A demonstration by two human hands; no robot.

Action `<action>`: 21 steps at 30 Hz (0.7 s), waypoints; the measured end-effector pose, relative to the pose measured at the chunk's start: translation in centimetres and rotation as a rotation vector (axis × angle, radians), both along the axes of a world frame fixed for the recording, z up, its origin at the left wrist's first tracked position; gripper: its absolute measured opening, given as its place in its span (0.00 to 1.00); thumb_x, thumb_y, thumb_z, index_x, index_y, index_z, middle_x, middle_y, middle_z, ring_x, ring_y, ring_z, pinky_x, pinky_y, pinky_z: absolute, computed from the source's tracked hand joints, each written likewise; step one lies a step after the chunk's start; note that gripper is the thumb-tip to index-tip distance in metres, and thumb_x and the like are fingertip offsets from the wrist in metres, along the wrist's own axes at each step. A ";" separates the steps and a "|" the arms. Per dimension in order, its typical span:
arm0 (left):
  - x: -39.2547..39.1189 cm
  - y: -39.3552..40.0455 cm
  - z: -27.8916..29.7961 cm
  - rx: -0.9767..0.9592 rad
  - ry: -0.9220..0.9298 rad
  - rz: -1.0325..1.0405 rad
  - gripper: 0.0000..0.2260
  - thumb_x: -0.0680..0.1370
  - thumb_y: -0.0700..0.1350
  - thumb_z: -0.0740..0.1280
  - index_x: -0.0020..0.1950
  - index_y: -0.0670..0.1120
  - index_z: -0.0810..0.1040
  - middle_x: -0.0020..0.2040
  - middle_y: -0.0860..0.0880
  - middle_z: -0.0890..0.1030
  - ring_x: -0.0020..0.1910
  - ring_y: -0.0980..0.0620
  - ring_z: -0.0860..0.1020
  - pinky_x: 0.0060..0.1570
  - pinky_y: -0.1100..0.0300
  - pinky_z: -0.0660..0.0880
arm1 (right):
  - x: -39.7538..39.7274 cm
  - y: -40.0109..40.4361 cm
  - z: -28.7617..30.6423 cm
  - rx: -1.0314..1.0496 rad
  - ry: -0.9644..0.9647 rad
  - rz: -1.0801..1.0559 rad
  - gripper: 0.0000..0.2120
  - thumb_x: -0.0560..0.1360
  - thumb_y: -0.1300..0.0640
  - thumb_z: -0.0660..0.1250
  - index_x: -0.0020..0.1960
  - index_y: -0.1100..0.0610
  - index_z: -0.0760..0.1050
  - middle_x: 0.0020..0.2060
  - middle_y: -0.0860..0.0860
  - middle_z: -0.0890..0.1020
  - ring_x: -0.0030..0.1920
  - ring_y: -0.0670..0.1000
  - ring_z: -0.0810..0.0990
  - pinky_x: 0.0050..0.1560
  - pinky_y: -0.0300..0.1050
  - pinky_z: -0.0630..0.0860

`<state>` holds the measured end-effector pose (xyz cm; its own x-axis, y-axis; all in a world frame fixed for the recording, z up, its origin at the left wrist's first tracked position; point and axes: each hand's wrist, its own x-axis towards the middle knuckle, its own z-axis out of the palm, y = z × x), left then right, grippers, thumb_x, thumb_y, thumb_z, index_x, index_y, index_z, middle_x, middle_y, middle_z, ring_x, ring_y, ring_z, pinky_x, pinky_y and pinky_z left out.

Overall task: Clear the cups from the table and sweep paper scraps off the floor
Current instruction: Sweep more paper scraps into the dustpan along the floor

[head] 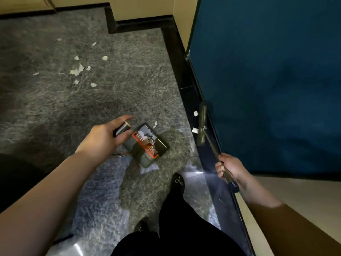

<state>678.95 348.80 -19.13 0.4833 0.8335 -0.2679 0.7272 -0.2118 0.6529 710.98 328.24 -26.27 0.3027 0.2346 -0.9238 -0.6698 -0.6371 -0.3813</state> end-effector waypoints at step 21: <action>2.1 7.3 1.9 0.063 -0.035 0.137 0.19 0.75 0.54 0.69 0.59 0.76 0.70 0.36 0.73 0.77 0.28 0.71 0.73 0.30 0.72 0.70 | 4.6 14.5 -3.3 -0.069 0.285 0.183 0.18 0.84 0.55 0.45 0.36 0.52 0.57 0.16 0.47 0.62 0.13 0.43 0.61 0.15 0.30 0.56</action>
<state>681.10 356.09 -17.19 0.3723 0.9069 -0.1974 0.7288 -0.1539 0.6672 715.57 342.70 -29.53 -0.0110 0.1953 -0.9807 -0.6156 -0.7742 -0.1473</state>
